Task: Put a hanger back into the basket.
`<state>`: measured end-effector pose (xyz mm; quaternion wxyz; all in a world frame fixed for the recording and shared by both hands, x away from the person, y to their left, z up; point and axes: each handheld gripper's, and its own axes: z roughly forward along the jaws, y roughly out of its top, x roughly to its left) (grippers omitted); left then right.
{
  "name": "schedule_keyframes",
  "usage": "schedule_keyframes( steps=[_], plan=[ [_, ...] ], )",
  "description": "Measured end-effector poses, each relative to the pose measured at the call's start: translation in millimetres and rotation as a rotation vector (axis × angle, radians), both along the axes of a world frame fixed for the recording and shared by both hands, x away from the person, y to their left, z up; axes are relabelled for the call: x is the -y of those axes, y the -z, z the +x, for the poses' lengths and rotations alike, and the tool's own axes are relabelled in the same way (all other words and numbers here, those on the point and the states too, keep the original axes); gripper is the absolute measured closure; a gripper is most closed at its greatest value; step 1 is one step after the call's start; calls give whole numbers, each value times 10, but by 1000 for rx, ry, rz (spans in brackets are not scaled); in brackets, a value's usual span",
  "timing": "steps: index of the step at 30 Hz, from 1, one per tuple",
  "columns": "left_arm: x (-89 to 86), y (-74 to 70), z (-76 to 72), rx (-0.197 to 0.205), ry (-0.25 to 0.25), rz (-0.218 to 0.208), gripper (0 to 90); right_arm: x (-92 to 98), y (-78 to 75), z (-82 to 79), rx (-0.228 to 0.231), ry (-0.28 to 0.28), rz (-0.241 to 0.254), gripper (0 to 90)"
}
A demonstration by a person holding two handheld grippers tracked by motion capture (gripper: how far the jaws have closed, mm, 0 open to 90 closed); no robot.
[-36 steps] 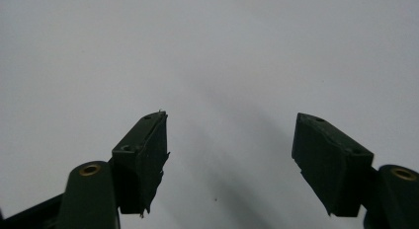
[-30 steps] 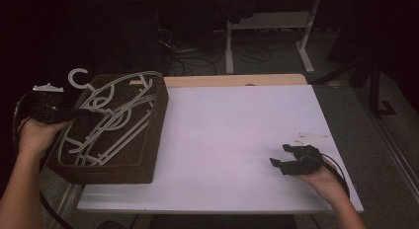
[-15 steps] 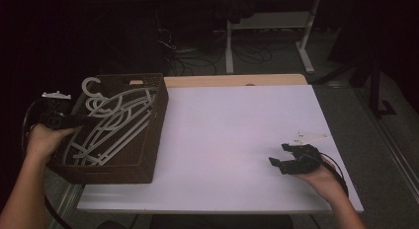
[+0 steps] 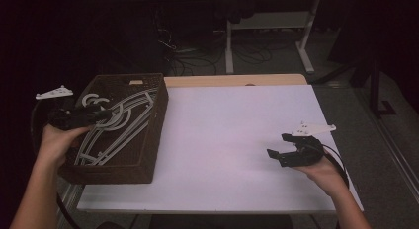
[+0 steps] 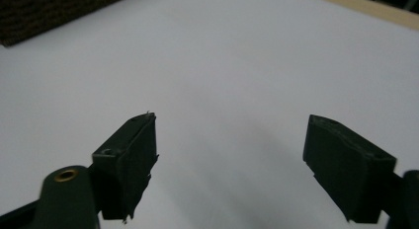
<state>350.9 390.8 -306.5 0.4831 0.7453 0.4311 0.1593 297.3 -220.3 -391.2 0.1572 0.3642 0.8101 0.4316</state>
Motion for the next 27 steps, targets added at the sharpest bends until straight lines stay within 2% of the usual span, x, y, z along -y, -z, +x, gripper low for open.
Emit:
schedule_keyframes(
  steps=[4, 7, 9, 14, 18, 22, 24, 27],
  plan=[
    [307, 35, -90, 41, 70, -28, 248, -51, -109, 34, 28, -12, 3, 135],
    [519, 66, -168, 68, 128, -44, 205, -76, -179, 56, 47, -28, 25, 107],
    [634, 88, -219, 89, 163, -46, 172, -100, -221, 74, 52, -35, 27, 72],
    [854, 195, -292, 112, 232, -52, 100, -171, -320, 116, 69, -52, 44, 14],
    [960, 273, -305, 109, 278, -38, 9, -227, -377, 122, 90, -67, 49, 4],
    [994, 333, -321, 108, 303, -44, 0, -254, -386, 106, 99, -79, 52, 4],
    [990, 324, -328, 117, 303, -51, 0, -258, -373, 101, 96, -81, 50, 4],
    [1006, 332, -326, 109, 312, -57, 0, -257, -349, 99, 93, -82, 44, 4]
  ],
)
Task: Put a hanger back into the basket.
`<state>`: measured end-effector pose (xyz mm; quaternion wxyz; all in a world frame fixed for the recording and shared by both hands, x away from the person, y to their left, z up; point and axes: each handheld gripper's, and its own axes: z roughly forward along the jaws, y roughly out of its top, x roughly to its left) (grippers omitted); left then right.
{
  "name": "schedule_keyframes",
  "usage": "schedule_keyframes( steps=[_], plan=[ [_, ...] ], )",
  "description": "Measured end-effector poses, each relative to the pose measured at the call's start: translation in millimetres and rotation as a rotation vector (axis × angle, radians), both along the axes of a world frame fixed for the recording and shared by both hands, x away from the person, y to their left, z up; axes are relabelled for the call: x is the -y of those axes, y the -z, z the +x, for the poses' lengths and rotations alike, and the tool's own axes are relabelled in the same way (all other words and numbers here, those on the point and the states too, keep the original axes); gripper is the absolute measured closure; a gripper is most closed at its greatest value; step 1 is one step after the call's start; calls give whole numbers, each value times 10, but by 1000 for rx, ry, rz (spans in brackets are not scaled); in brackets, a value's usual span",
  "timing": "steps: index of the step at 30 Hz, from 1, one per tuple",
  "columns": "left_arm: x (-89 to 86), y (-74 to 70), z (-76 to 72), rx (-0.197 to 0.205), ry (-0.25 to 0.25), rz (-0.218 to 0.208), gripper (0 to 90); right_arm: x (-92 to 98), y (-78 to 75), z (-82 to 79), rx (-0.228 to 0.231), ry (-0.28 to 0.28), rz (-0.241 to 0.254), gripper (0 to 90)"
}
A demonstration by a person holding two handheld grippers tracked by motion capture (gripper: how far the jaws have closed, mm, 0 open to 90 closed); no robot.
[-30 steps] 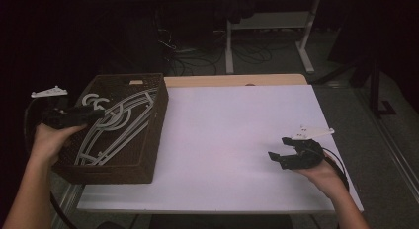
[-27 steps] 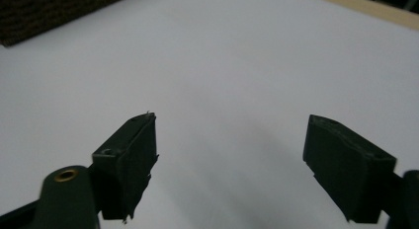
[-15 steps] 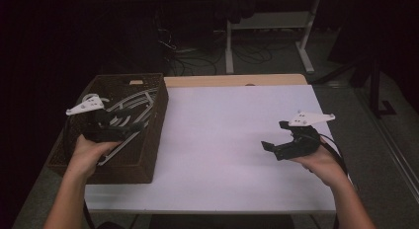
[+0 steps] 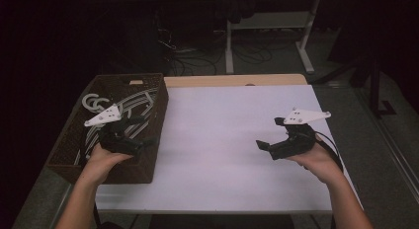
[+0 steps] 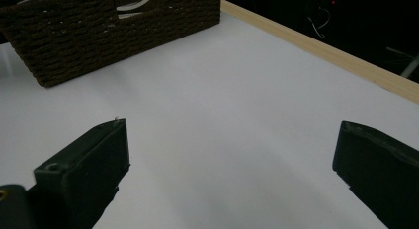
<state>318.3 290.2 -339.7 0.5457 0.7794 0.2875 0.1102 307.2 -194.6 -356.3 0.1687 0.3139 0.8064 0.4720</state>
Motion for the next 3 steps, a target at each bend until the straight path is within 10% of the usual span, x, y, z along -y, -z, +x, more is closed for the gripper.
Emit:
schedule_keyframes(
  steps=[3],
  plan=[
    [7, -8, -7, 4, 3, -3, 0, 7, 9, -11, -2, 0, 1, 4]
  ],
)
